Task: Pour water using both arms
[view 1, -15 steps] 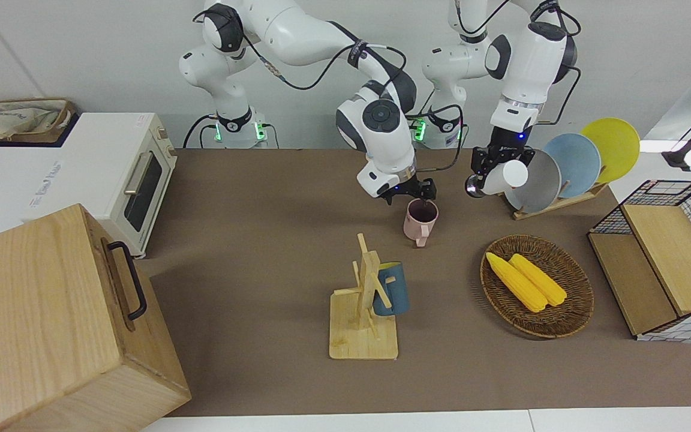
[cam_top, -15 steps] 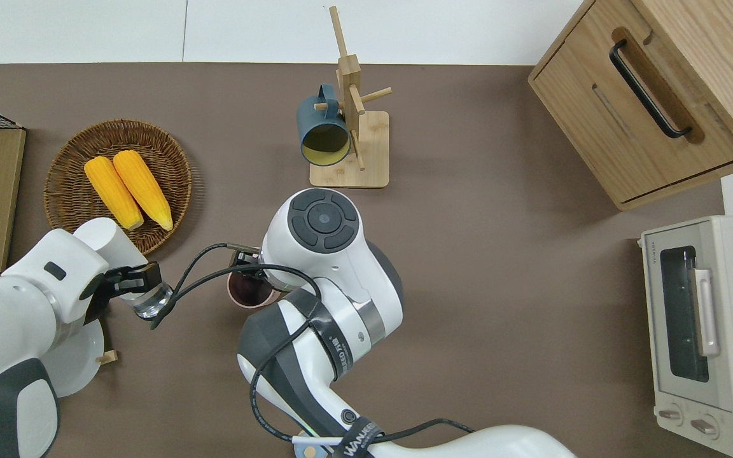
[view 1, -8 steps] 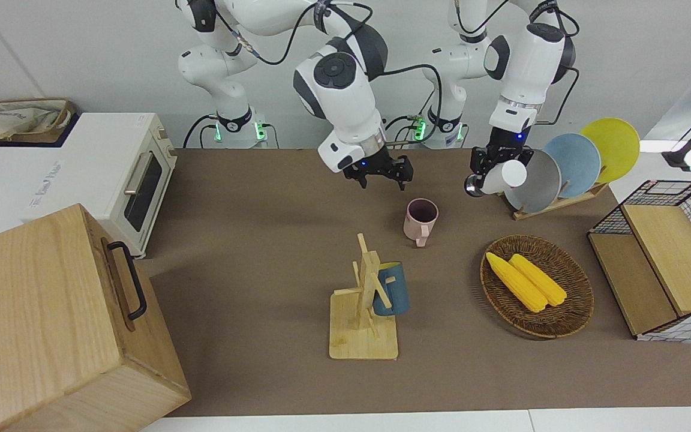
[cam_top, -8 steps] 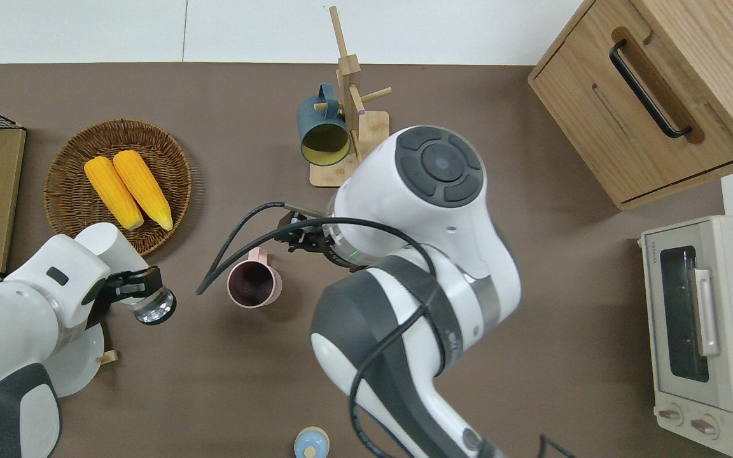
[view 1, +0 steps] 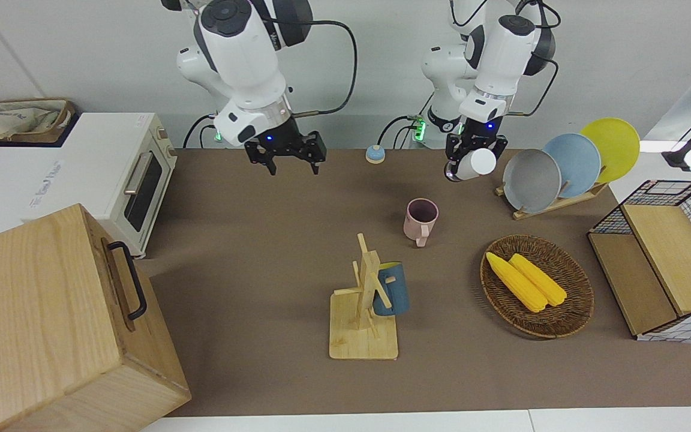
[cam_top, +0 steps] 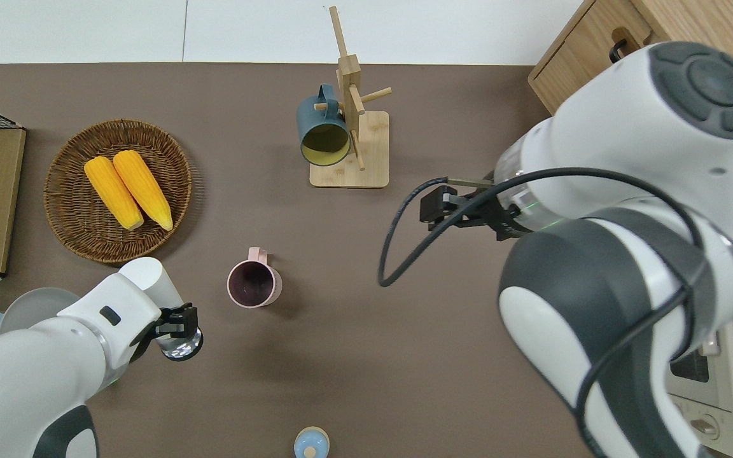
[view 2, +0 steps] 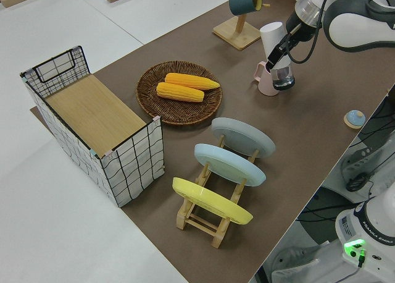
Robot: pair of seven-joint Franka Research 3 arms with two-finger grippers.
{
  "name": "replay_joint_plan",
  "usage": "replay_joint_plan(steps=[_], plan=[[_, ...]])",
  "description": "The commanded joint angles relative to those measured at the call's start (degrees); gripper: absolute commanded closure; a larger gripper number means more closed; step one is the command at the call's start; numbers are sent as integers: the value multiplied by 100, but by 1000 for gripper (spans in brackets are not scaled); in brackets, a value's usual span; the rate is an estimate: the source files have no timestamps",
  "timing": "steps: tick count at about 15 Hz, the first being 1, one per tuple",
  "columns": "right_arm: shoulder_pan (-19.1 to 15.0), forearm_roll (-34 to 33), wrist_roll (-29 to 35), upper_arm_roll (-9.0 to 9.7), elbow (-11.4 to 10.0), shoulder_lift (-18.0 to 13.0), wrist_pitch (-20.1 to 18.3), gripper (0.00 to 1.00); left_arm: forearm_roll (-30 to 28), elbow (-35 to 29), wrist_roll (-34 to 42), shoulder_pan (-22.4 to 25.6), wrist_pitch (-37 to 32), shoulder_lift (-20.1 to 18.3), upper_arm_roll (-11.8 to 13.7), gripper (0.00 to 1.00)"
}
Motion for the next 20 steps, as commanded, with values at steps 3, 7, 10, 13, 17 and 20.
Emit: replay_joint_plan(steps=[3,7,10,13,17,20], plan=[[-979,-589,-1609,100,-146,-281,-360,11,-84,-79,-296,-512,-149,-73,2,990],[-1278,-993,-2101,47,-190,-510,-633,11,-84,-79,-375,-522,-149,103,-314,990],[-1568,-1143,-2681,21,-251,-676,-686,11,-84,-79,-437,-522,-149,278,-481,990],[-1578,-1354,-2779,-171,-532,-975,-739,11,-84,-79,-551,-522,-184,401,-639,990],[-1587,-1319,-2928,-339,-682,-1081,-809,11,-49,-79,-578,-513,-290,586,-692,990],[-1596,-1240,-2893,-313,-639,-1055,-836,11,-31,-18,-525,-470,-386,744,-692,994]])
